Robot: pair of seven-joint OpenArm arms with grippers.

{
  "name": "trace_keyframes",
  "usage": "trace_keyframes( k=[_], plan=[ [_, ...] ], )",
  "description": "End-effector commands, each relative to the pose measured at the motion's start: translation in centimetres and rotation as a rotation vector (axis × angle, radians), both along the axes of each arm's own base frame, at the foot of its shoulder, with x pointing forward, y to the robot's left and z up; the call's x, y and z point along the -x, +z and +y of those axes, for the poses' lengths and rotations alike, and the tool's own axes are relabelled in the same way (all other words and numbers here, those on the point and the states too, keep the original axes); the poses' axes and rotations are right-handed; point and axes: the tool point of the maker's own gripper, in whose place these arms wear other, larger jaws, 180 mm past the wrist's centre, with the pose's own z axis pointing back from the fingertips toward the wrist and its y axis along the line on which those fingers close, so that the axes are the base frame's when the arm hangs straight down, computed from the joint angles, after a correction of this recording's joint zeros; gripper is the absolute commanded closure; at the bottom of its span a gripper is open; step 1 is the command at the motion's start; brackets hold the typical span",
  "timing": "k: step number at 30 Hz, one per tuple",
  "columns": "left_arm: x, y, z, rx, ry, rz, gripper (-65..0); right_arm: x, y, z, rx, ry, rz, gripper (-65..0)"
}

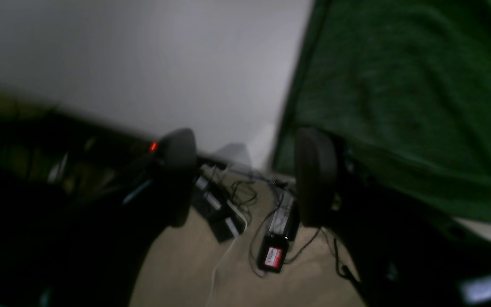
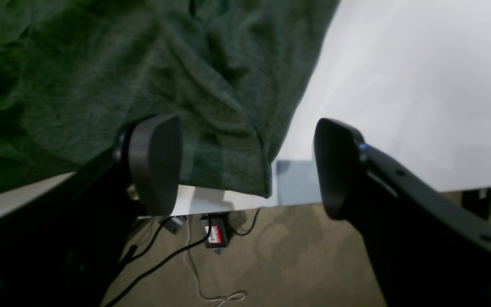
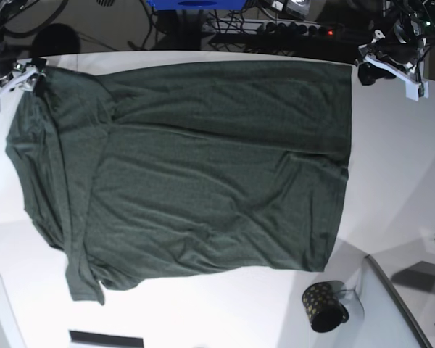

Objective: Layout the t-shirt on the table in an organized manner, then fold the t-shirt properly
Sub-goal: 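Grasp the green shirt's collar-edge corners with both grippers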

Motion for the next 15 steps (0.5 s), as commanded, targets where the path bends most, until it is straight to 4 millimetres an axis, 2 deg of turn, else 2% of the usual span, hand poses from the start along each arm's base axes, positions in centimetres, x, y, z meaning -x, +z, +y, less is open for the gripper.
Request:
trace_keyframes(
  k=[1,4,10,15],
  plan=[
    [-0.4,0.6,-0.3,0.002,-0.032,-0.031,-36.2,-0.3,0.4,-0.6,0.007,-0.005,-0.022,-45.5],
    [-0.3,0.4,-1.3,0.018,-0.056,-0.033,-36.2,0.0,-0.2,-0.4,-0.009,-0.012,-0.013,-45.5],
    [-0.2,-0.1,-2.3,0.045,-0.048,-0.035,-36.9,-0.7,0.4,-0.1,-0.046,-0.025,-0.061,-45.5],
    [0.1,-0.1,-1.9,0.041,-0.037,-0.032,-51.0,-0.7,0.4,-0.1,-0.044,-0.025,-0.059,-45.5]
  ],
)
